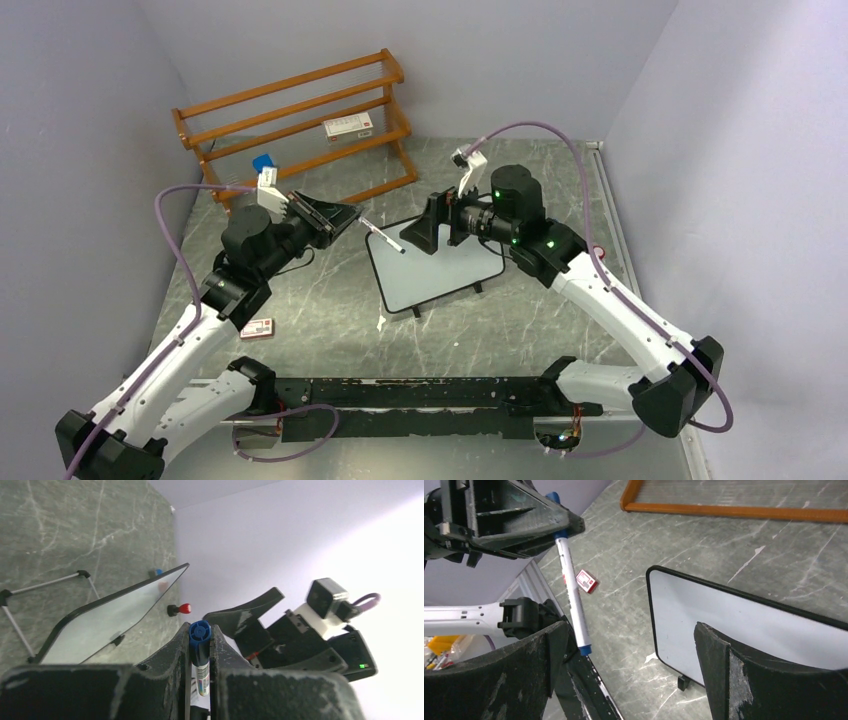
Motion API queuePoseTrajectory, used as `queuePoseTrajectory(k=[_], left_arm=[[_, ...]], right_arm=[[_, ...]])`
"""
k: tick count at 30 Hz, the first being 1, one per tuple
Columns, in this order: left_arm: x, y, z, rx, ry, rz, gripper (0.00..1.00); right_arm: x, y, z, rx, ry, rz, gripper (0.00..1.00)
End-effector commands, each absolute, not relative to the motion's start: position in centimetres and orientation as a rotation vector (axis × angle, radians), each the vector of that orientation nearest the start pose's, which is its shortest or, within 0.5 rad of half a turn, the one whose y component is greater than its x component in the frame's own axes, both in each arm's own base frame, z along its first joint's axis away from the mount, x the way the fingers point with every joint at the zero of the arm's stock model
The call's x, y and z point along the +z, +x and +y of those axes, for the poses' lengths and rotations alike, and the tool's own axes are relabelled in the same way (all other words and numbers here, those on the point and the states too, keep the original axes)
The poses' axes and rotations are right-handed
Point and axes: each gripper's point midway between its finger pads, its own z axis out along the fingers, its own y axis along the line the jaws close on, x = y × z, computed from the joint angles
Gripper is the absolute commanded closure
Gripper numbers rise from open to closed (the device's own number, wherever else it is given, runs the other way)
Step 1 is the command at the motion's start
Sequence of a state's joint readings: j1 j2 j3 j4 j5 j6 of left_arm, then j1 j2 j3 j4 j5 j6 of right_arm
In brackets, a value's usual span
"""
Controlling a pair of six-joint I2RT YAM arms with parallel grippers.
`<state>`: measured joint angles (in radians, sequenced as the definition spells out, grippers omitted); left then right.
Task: Write a sentence on the whiteboard
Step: Open the whiteboard marker at the center of the board.
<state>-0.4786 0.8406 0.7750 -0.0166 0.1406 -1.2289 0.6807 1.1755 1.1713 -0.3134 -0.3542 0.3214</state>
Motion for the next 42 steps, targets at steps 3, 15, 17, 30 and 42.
queuePoseTrajectory(k=[3, 15, 17, 30, 42], left_arm=[[34.3, 26.7, -20.8, -1.517, -0.640, 1.630, 0.95], [34.5, 27.4, -20.4, -1.592, -0.729, 1.534, 0.95], [34.5, 27.3, -20.3, -1.608, -0.736, 1.516, 0.95], [35.9, 27.4, -20.7, -1.685, -0.695, 1.443, 0.95], [36.1, 27.5, -20.7, -1.683, -0.684, 1.422, 0.95]], right_arm=[[30.3, 24.5, 28.8, 1.207, -0.396, 1.832, 0.00], [33.8, 22.5, 28.8, 1.522, -0.257, 1.522, 0.00], [34.8, 22.5, 28.8, 1.525, -0.261, 1.507, 0.00], [35.6, 22.3, 31.7, 1.561, -0.227, 1.559, 0.14], [36.5, 22.5, 34.2, 1.621, -0.204, 1.531, 0.40]])
